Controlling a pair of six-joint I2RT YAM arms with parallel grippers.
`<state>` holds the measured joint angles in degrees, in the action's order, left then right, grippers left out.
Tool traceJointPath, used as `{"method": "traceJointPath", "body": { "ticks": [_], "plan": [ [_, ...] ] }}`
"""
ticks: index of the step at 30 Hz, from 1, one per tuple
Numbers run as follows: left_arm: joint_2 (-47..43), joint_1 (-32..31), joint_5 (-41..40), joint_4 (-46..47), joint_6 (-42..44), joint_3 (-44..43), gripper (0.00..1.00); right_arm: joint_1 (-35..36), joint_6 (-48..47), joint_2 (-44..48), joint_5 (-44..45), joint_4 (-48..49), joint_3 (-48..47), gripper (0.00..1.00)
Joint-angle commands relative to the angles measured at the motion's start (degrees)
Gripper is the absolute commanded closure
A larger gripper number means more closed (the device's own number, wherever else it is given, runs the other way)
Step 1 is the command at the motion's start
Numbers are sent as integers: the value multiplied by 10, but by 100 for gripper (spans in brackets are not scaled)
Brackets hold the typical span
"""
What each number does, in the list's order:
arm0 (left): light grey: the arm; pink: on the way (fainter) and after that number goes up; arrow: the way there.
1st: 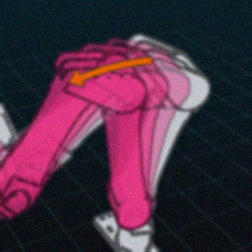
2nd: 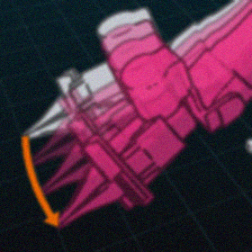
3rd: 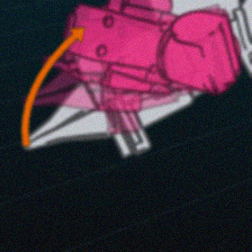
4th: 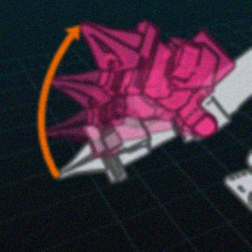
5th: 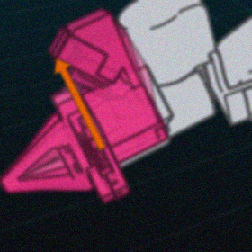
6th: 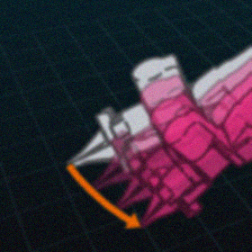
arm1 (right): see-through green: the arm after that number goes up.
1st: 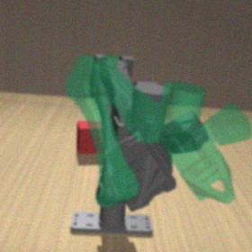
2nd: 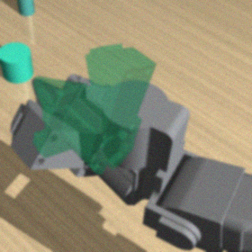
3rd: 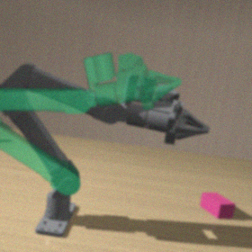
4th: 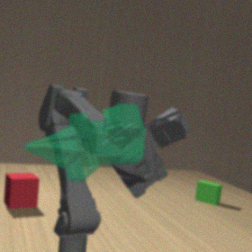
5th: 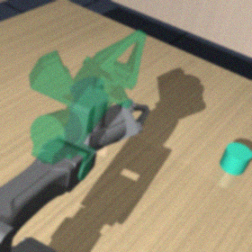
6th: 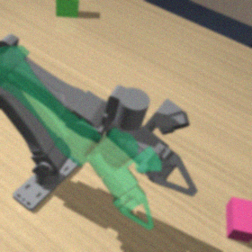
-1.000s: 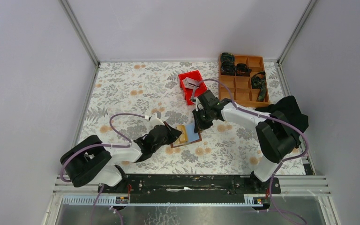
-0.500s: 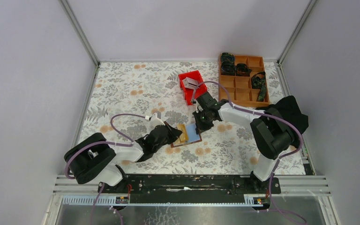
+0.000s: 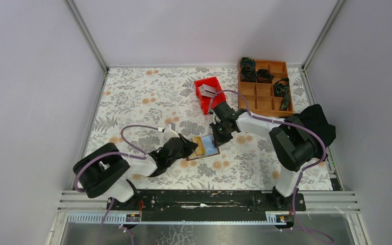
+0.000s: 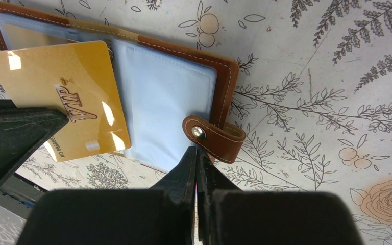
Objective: Put the credit cards into the card holder
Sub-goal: Insert the credit card into the card holder.
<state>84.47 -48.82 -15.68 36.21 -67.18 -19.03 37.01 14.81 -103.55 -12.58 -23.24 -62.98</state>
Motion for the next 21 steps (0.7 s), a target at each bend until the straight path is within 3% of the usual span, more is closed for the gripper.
{"method": "traceJointPath", "body": {
  "ticks": [1,21],
  "plan": [
    [10,-4,-21,38,-3,12,100,9,-2,-14,24,-7,-8,100],
    [69,-5,-9,69,-35,15,100,9,-5,-22,28,-14,-4,100]
  ]
}}
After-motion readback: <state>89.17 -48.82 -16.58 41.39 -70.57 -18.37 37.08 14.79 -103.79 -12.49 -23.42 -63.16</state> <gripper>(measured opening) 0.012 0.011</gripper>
